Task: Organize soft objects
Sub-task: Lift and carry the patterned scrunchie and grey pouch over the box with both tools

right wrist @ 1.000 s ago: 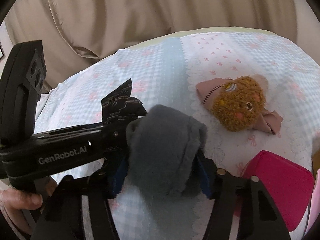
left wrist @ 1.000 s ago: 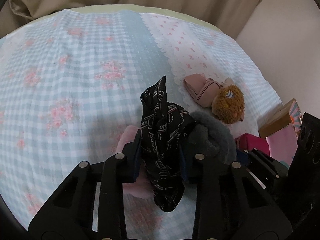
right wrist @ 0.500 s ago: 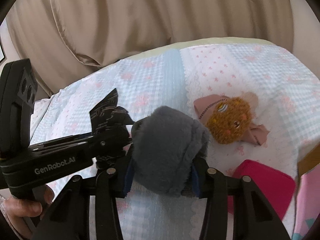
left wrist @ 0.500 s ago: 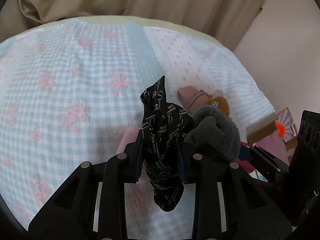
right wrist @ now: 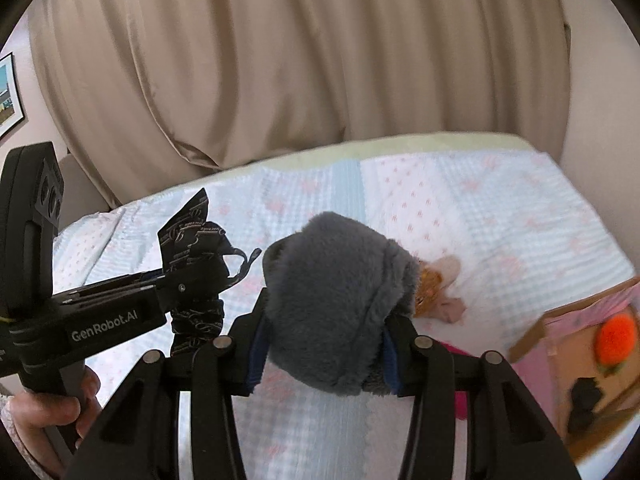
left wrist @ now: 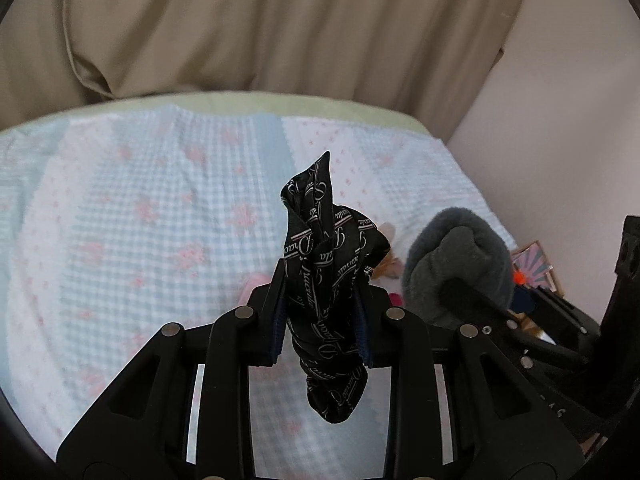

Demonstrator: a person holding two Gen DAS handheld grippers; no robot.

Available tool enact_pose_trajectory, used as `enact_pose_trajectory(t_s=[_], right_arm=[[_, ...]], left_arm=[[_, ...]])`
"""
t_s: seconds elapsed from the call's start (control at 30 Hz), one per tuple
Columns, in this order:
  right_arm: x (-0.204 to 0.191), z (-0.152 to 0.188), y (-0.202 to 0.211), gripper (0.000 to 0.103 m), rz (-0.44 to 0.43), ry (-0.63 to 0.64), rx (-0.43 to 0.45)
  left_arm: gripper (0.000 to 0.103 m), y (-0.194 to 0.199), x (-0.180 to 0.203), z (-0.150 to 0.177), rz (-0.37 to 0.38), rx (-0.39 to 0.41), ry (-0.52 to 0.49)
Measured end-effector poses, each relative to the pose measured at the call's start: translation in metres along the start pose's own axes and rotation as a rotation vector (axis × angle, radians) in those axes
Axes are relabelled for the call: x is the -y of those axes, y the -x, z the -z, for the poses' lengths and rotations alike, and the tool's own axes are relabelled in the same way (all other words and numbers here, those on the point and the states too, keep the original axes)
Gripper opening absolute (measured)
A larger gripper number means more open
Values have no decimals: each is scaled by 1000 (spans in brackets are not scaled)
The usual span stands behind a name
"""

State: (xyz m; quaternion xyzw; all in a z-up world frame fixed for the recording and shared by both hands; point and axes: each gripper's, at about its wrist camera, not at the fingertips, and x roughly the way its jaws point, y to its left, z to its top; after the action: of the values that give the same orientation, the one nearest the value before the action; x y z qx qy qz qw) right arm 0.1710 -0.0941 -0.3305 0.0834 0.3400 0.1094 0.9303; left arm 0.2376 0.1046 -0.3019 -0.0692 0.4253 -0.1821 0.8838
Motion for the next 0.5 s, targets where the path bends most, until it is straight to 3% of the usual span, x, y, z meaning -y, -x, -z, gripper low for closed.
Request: enact_pose_trajectory(t_s=[0.23, 0.5], right_arm=[[-9, -37, 92, 43, 12, 38, 20], [3, -47, 174, 43, -4, 59, 24]], left_arm=[[25, 85, 45, -16, -49, 44, 0], [25, 157, 110, -14, -86, 62, 13]])
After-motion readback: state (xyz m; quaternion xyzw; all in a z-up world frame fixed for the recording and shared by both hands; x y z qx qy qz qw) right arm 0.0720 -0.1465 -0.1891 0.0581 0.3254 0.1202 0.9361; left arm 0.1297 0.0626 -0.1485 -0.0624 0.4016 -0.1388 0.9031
